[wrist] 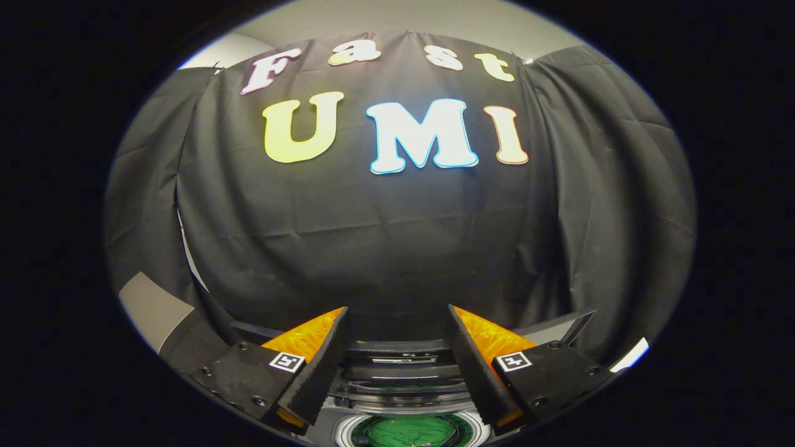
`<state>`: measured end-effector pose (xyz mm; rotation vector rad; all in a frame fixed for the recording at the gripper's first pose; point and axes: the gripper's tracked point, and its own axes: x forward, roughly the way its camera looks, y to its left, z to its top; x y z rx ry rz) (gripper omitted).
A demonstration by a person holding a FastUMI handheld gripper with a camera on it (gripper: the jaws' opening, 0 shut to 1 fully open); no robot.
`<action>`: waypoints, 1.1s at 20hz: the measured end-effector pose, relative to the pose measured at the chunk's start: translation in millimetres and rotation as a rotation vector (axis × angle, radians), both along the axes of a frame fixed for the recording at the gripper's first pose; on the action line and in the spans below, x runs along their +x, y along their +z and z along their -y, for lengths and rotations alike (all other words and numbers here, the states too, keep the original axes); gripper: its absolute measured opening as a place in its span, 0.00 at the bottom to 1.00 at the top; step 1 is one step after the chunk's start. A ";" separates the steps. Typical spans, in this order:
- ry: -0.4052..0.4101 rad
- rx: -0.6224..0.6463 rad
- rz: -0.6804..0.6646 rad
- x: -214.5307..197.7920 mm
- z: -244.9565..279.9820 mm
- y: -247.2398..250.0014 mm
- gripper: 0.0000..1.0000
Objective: Put the clothes into the washing machine and then close the washing machine lid.
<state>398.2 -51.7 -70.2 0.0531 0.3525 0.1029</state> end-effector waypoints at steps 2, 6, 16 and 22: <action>-0.001 -0.002 0.008 -7.1 1.1 0.1 0.96; -0.005 0.001 0.028 -23.0 1.1 1.9 0.96; -0.019 0.000 0.050 -65.0 2.6 0.5 0.96; -0.021 -0.002 0.043 -89.8 4.1 -4.4 0.96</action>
